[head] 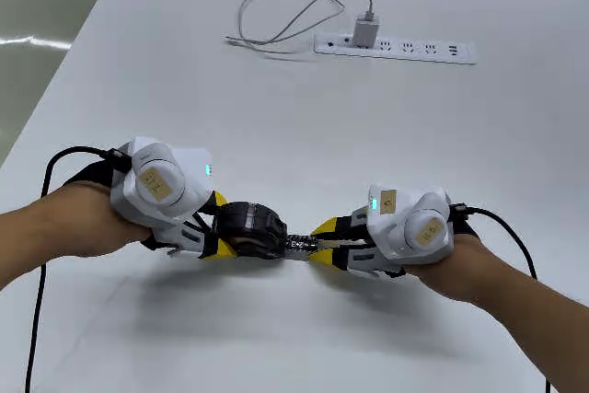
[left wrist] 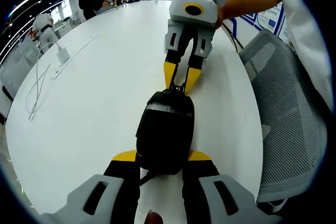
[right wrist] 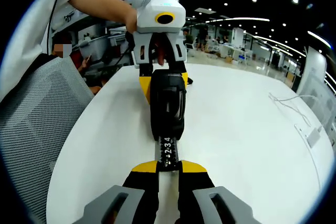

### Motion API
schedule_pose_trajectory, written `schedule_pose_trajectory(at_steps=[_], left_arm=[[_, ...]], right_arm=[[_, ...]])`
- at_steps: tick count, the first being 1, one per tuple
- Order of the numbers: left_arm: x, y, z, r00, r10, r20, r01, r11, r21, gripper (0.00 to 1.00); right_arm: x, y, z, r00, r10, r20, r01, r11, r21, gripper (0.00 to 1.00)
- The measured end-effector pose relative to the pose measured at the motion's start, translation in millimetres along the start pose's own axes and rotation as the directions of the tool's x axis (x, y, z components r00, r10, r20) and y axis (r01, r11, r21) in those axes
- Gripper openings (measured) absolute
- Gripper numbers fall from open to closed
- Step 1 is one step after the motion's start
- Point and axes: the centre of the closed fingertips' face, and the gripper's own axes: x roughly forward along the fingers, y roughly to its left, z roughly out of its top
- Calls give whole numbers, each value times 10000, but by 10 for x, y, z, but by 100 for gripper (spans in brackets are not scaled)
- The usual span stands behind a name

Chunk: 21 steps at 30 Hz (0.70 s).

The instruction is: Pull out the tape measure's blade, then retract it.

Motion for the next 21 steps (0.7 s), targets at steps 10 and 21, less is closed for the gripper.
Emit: schedule_pose_trajectory(at_steps=[10, 21], left_arm=[[8, 10, -10, 10000, -13, -15, 13, 10000, 12, 26], [17, 16, -9, 10000, 3, 41, -4, 10000, 80, 26]], right_arm=[[-124, 5, -85, 9999, -144, -78, 145, 9998, 113, 9], [-243, 23, -181, 9994, -315, -160, 319, 9991, 275, 9]])
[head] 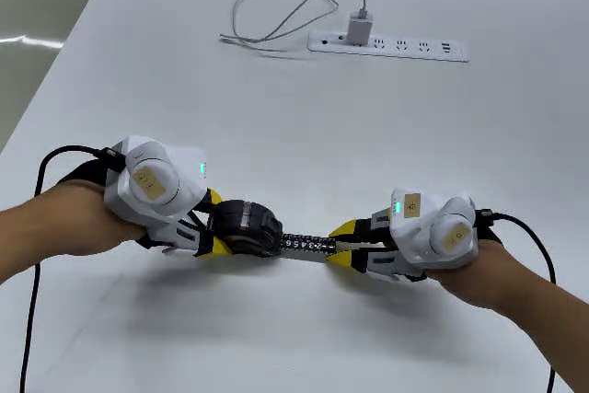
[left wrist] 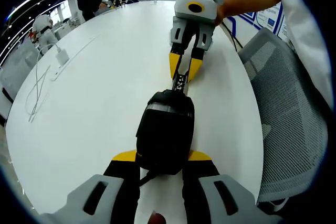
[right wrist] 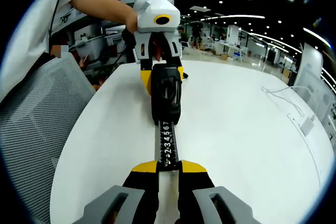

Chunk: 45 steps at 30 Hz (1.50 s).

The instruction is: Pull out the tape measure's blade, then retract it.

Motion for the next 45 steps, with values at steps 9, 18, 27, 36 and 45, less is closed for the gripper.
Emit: schedule_pose_trajectory(at_steps=[9, 18, 27, 36, 45], left_arm=[[-8, -16, 15, 10000, 11, 18, -11, 10000, -35, 26], [-9, -23, 22, 10000, 18, 46, -18, 10000, -16, 26], [-12, -26, 24, 10000, 8, 11, -8, 10000, 3, 26], [-8, -23, 28, 10000, -11, 13, 11, 10000, 6, 26], [0, -9, 22, 10000, -40, 35, 40, 10000, 13, 26]], right_arm=[[-66, -19, -56, 10000, -46, -64, 46, 10000, 48, 9], [-160, -27, -143, 9997, -98, -216, 99, 9999, 84, 9], [-244, -30, -209, 9992, -217, -322, 221, 9997, 122, 9], [-360, -27, -319, 9982, -331, -493, 338, 9993, 145, 9], [-451, -47, -407, 9971, -420, -627, 432, 9989, 175, 9]])
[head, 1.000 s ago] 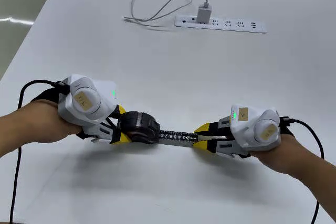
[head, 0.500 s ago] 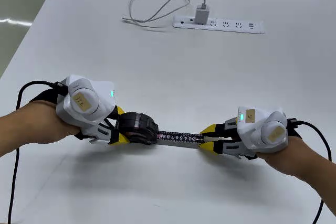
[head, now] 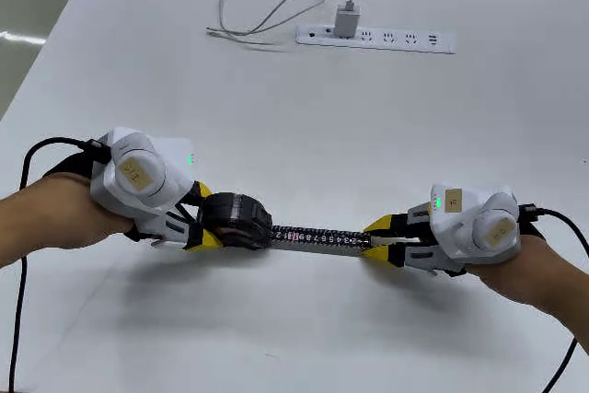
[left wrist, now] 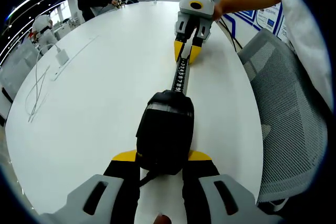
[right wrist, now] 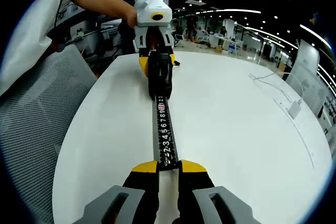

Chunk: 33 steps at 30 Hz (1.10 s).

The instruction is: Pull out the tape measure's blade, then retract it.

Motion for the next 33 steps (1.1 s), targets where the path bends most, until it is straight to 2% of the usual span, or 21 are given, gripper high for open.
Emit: schedule_pose_trajectory(at_steps=[10, 33], left_arm=[[-2, -10, 2, 10000, 11, 8, -11, 10000, -20, 26], [1, -16, 8, 10000, 27, -4, -27, 10000, 10, 26]], right_arm=[[-77, -9, -76, 9999, -89, -59, 90, 9999, 126, 9], [-302, -42, -315, 9980, -80, -633, 77, 10000, -55, 9]])
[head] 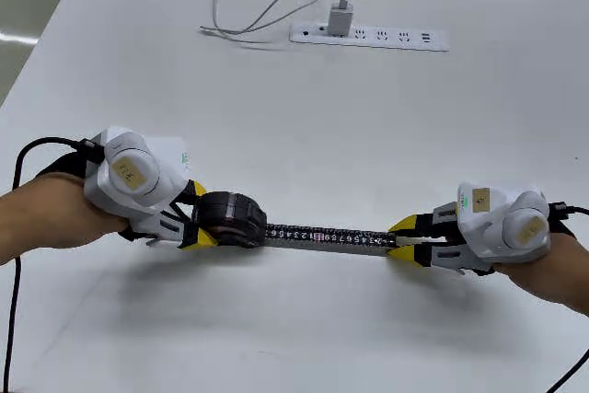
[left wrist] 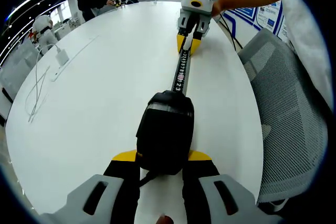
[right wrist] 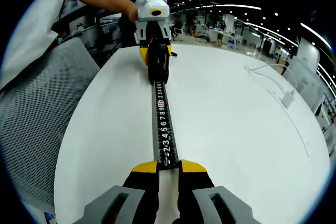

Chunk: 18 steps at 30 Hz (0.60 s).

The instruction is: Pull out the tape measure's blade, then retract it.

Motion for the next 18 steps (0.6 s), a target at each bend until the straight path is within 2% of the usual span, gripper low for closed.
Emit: schedule_pose_trajectory(at_steps=[18], left_arm=[[-9, -1, -2, 10000, -24, -25, 24, 10000, 41, 26]], right_arm=[[-254, -33, -190, 9987, 20, -508, -20, 10000, -12, 9]])
